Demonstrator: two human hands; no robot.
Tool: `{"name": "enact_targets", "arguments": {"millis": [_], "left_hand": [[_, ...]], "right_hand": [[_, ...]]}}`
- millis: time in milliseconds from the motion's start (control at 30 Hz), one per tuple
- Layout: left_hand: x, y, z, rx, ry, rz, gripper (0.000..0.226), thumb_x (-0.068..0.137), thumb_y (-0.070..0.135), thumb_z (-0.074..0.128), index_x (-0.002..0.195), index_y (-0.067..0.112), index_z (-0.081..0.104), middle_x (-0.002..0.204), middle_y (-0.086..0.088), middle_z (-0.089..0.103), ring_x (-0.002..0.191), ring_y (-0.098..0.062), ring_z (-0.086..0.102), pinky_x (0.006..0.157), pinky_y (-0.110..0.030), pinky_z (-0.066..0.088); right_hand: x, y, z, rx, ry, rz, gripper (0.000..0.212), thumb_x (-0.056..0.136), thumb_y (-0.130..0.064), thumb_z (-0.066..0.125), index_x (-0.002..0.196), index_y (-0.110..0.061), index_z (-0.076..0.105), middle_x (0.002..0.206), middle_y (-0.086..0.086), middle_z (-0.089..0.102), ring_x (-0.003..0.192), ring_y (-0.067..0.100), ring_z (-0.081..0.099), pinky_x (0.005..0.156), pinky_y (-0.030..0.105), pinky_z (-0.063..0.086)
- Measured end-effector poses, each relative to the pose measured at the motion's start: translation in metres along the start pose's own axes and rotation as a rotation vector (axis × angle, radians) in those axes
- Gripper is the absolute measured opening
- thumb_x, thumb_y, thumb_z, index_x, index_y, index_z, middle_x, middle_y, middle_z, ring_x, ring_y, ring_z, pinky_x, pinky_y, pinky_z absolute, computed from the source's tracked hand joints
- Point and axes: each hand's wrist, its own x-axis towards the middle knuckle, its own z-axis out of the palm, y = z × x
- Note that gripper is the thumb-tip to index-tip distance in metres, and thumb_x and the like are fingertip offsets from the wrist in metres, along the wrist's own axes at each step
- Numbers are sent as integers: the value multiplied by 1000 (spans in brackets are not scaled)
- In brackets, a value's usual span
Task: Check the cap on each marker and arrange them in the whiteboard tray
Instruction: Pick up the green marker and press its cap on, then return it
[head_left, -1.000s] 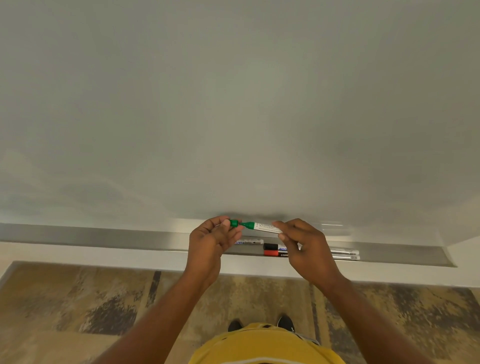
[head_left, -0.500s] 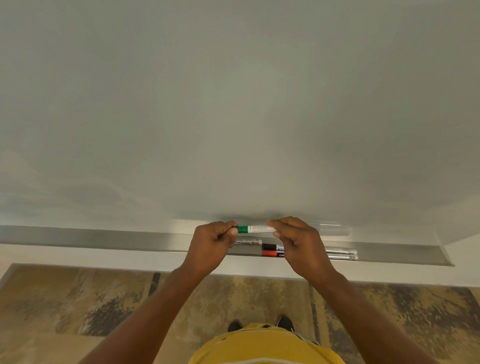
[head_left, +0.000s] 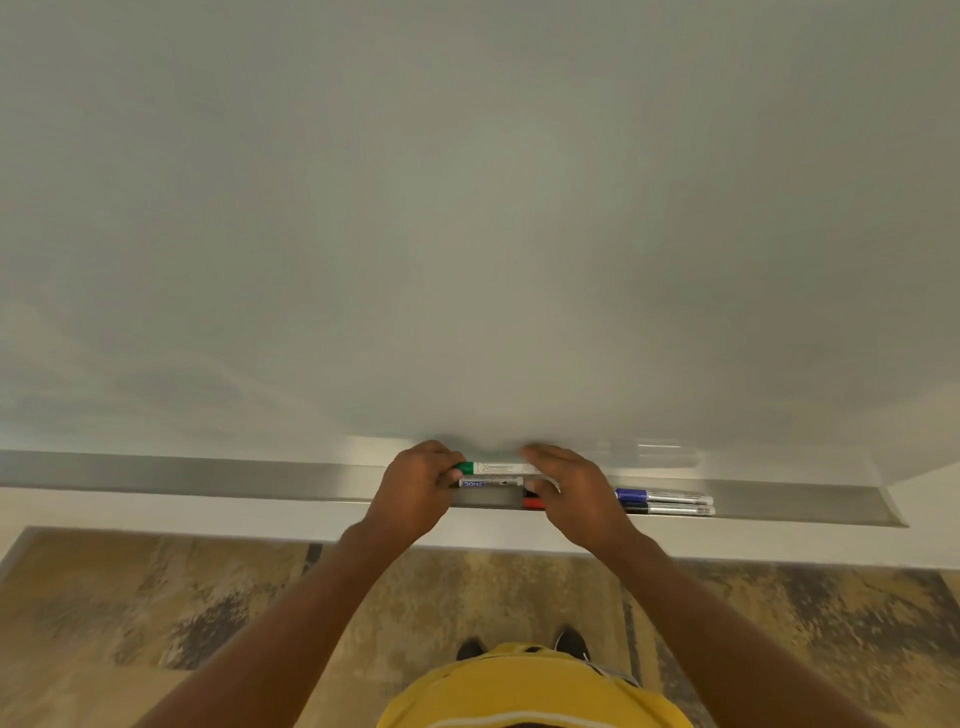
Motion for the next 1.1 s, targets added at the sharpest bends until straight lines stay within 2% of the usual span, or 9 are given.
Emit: {"name": "enact_targets", "arguments": {"millis": [67,133,233,333,600,733,800,933,1100], "left_hand": [[-2,-13,10,46,12,-48,28,86,20,48,98,18,73,88,-3,65,82,-22,57,69,-40,53],[-6,-26,20,93,30,-67,23,89,13,55,102,17,73,92,-3,67,88,-24,57,71,-37,52],[-8,-38,34,142,45,-72,25,85,2,60,103,12,74,93,-7,67,88,-28,57,70,-34,51],[-5,-49,46,205,37,-73,25,79,-1,64,98,9,76,89,-10,67,81,-32,59,67,-32,51],[0,-59,61,352,-35,-57,21,67,-2,73,82,12,76,82,-9,65,66,-30,58,56,-32,53],[1,-56,58,392,-18,-33,19,63,-4,74,72,12,72,76,-6,63,62,-27,55,49,-30,48],[4,-50,60,380,3,35,23,63,-7,71,77,12,71,79,-5,63,68,-26,56,54,-31,48],[14,-31,72,341,-3,229,27,72,-6,63,94,10,67,97,-5,65,88,-25,58,74,-33,52],[21,-24,84,398,-97,200,34,66,-9,61,94,9,68,98,-6,66,92,-27,59,77,-35,54]], "right_hand": [[-5,15,-1,-29,-14,67,43,89,-6,62,130,-14,56,135,5,56,124,20,50,106,22,31],[-14,29,-6,-34,18,153,39,90,-5,60,129,-13,57,132,7,58,123,22,52,105,25,33],[-27,47,-14,-48,67,249,34,91,-2,58,123,-11,63,127,8,62,116,23,57,99,22,35],[-34,56,-15,-55,87,296,31,90,-3,58,119,-11,65,124,8,64,113,23,59,96,21,36],[-39,65,-12,-92,78,305,31,90,-2,57,119,-11,65,121,8,66,110,23,61,92,19,36],[-36,71,-9,-164,33,241,34,88,3,57,118,-9,65,120,9,66,111,26,59,94,22,35],[-33,72,-5,-215,-10,177,35,86,5,58,118,-7,64,120,11,65,112,28,57,96,25,35],[-24,69,6,-322,-90,73,38,84,6,60,120,-7,62,121,10,63,113,27,55,99,27,38],[-17,68,13,-332,-115,88,42,84,7,60,123,-9,60,124,8,60,117,23,51,101,27,38]]}}
